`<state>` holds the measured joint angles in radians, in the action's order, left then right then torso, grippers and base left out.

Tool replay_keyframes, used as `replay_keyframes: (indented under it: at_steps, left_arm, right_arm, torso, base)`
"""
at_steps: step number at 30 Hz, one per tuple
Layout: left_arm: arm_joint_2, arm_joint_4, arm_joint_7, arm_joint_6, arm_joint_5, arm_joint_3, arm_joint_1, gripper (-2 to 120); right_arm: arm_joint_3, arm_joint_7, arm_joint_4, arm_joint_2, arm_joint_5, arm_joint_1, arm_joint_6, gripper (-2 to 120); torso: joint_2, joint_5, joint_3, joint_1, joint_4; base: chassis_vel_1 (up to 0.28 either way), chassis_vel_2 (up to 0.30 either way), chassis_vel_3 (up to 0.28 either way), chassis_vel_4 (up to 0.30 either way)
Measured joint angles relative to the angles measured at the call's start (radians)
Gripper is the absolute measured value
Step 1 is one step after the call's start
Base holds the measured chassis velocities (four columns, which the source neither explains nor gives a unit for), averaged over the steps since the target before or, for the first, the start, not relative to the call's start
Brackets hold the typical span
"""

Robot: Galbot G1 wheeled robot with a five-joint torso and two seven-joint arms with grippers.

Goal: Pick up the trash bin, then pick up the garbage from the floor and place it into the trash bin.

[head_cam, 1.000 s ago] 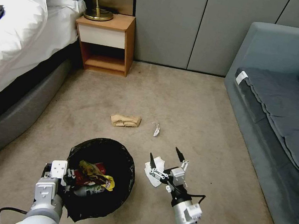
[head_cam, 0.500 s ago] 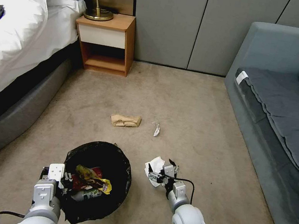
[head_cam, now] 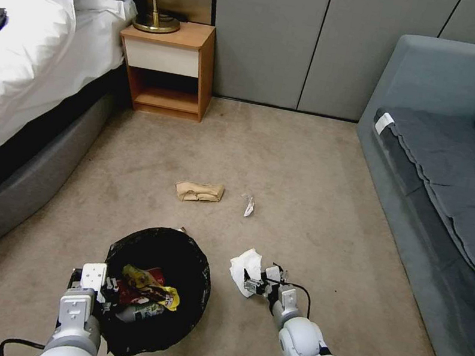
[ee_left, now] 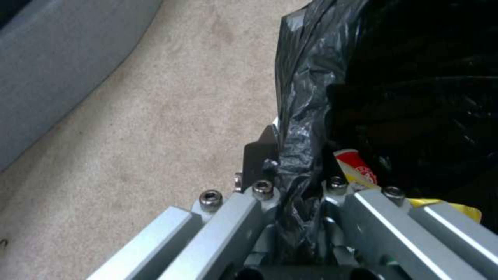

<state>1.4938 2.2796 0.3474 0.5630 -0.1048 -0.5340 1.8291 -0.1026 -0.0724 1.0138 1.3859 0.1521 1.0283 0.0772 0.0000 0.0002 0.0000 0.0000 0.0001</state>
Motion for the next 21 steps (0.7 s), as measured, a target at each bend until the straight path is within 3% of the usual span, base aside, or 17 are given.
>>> replay_keyframes:
  at_steps: [7,21]
  left_arm:
    - [0.0,0.001,0.002,-0.002,0.001,0.0,0.004,0]
    - [0.001,0.004,0.002,-0.008,0.004,0.004,0.013,0]
  right_arm:
    - [0.0,-0.012,-0.07,0.028,-0.021,-0.026,0.035,96]
    - [-0.011,-0.031,-0.207,0.083,-0.077,-0.068,0.098,69]
  torso:
    - [0.0,-0.0003,0.0,0.0,-0.0001]
    - [0.0,-0.0005,0.0,0.0,-0.0002]
  base:
    - [0.0,0.0,0.0,0.0]
    - [0.0,0.0,0.0,0.0]
